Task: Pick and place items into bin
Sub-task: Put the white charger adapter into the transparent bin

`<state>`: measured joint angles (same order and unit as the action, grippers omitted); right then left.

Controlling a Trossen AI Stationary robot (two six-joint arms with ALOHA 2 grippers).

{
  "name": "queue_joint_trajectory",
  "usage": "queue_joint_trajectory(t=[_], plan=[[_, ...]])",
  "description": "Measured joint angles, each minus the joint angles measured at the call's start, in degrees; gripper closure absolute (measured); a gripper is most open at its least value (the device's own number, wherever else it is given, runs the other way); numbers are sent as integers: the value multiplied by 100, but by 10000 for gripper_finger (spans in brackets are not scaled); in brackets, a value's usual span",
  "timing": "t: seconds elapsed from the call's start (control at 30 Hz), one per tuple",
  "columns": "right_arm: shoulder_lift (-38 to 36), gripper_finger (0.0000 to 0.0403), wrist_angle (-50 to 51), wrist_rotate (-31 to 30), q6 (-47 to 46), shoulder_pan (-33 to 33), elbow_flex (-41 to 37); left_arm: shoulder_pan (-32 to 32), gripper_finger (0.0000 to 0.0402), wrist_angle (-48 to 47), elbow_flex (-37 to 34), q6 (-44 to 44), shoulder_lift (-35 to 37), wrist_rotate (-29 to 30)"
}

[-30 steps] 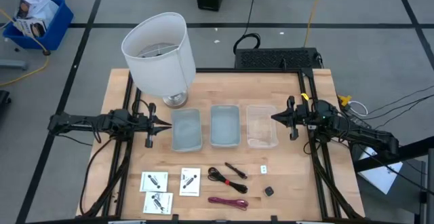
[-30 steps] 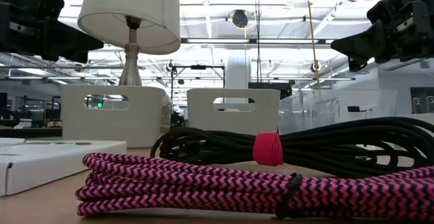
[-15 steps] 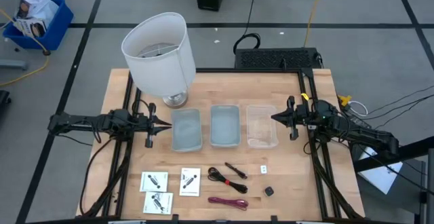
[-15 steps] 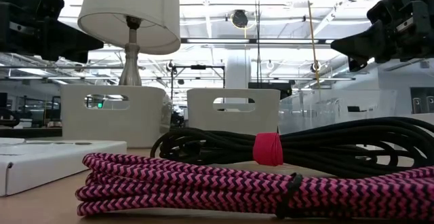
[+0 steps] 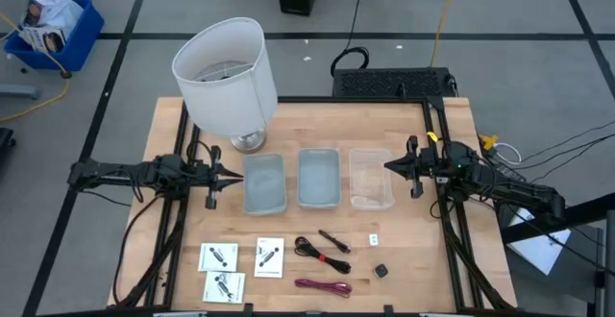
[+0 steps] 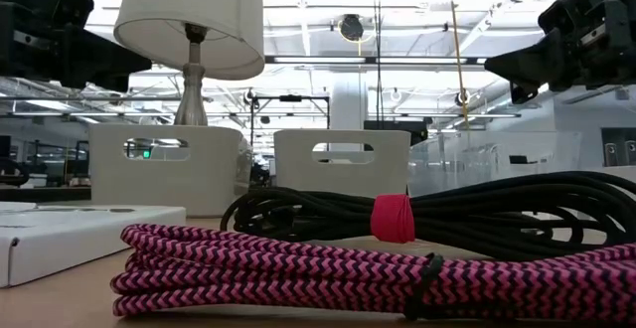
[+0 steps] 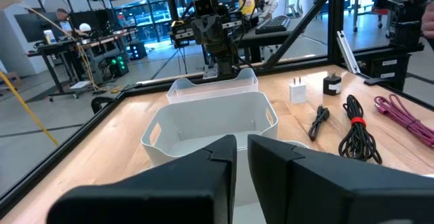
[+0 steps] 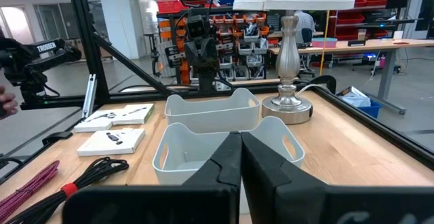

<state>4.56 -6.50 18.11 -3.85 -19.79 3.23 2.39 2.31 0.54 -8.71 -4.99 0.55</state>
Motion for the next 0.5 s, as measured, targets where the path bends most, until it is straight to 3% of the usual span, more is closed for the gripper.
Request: queue_joint_trajectory(t=[0.27,0.5], plan=[[2,399,-13,0,0,0,2,0,355,236,0,923,0,-22],[0,399,-92,4,73,0,0,-1,355,303,0,997,0,-22]])
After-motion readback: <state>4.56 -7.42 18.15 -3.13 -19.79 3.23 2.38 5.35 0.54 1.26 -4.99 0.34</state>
